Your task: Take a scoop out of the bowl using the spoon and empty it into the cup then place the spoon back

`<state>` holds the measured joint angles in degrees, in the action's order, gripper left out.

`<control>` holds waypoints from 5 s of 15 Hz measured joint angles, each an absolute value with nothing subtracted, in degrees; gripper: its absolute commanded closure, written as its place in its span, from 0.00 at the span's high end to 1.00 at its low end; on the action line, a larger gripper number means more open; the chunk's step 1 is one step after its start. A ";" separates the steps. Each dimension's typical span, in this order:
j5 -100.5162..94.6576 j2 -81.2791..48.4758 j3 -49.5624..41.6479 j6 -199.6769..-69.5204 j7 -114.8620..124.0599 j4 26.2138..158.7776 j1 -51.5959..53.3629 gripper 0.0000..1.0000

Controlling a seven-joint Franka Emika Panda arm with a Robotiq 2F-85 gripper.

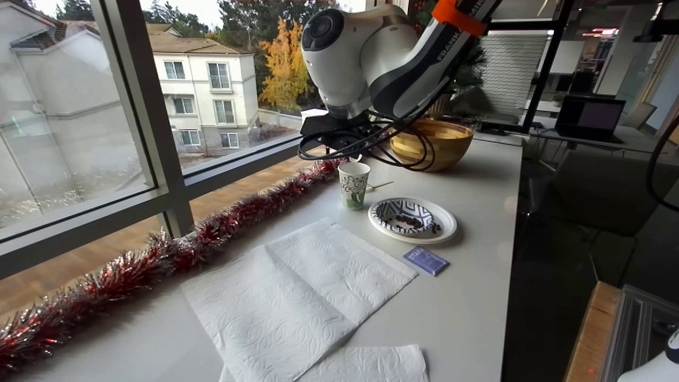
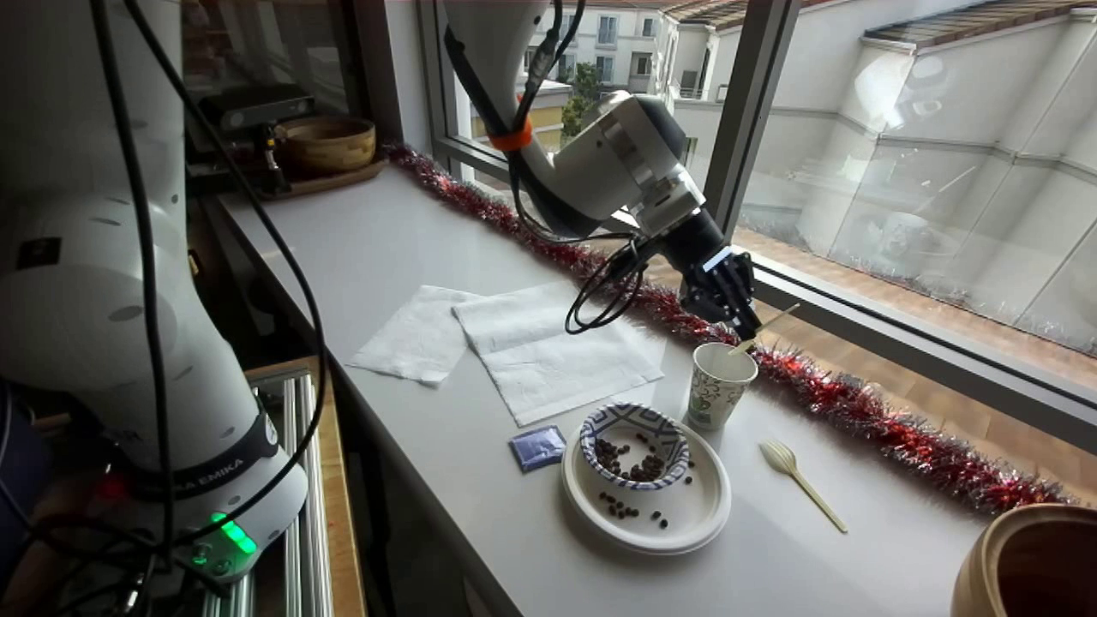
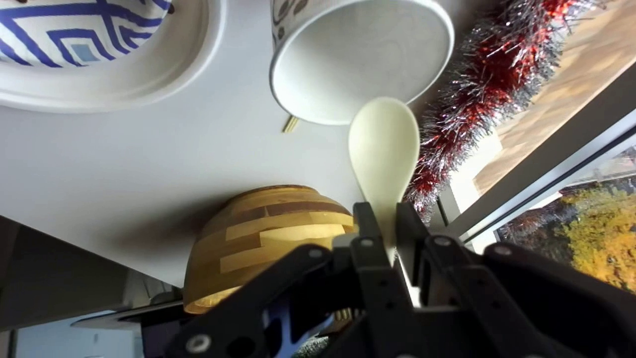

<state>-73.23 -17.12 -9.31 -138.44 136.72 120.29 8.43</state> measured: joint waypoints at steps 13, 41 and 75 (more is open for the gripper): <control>-49.97 -4.08 -6.03 -155.44 114.72 129.67 -3.19 0.04; 40.24 -21.08 28.89 -158.79 46.20 126.04 -18.43 0.04; 27.85 -10.51 -0.22 -140.56 43.84 130.68 2.22 1.00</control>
